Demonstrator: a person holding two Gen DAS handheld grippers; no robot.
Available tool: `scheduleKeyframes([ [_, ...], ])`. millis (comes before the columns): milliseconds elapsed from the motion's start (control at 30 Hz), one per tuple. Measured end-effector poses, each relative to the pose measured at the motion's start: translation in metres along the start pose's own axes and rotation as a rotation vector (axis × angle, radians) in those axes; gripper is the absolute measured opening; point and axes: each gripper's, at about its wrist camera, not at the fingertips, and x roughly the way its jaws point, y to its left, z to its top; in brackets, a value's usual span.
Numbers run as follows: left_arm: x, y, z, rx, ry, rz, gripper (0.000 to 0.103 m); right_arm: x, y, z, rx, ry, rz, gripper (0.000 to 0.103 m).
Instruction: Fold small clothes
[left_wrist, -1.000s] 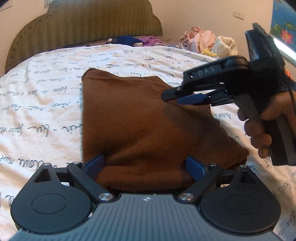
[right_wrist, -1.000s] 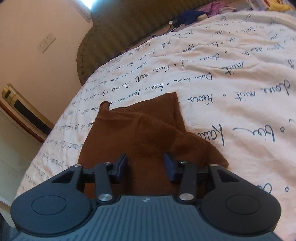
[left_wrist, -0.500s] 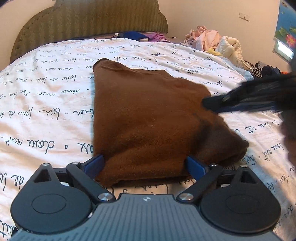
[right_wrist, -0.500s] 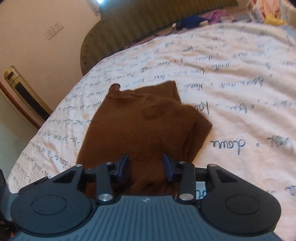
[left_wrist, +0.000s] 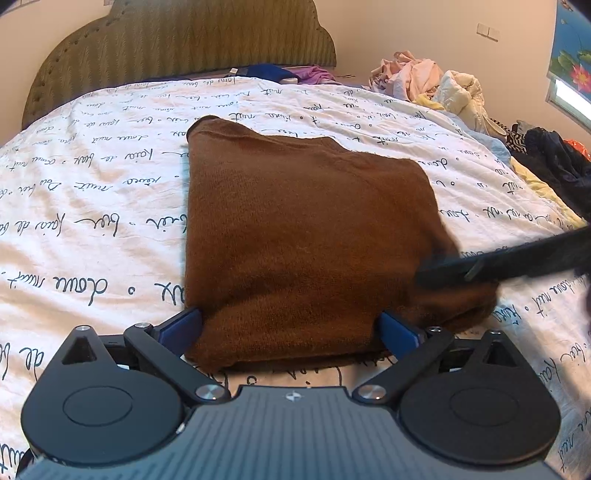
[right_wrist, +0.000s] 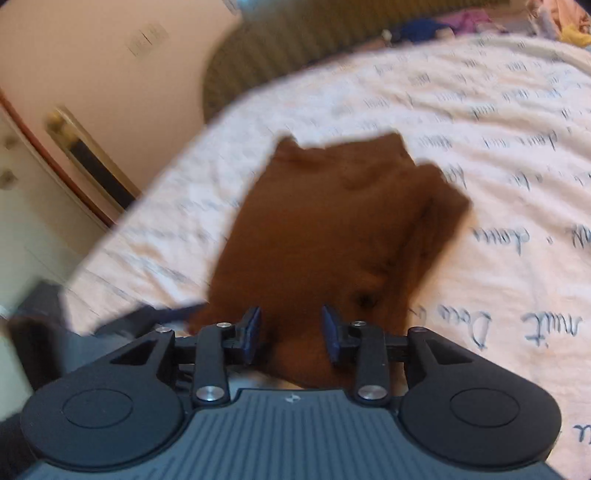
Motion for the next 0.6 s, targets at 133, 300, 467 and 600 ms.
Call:
scheduleKeyframes([
  [133, -0.029, -0.004, -0.004, 0.061, -0.066, 0.048, 0.086, -0.012, -0.022, -0.001, 0.133, -0.049, 0.102, 0.030],
  [300, -0.058, -0.003, -0.039, 0.235, -0.171, 0.200, 0.086, -0.049, -0.031, -0.008, 0.176, -0.097, 0.131, 0.030],
  [467, -0.048, 0.006, -0.036, 0.160, -0.121, 0.240, 0.070, -0.038, -0.036, -0.014, 0.170, -0.023, 0.102, 0.030],
  [600, -0.032, 0.001, -0.026, 0.160, -0.118, 0.259, 0.063, -0.023, -0.034, -0.016, 0.177, -0.001, 0.116, 0.030],
])
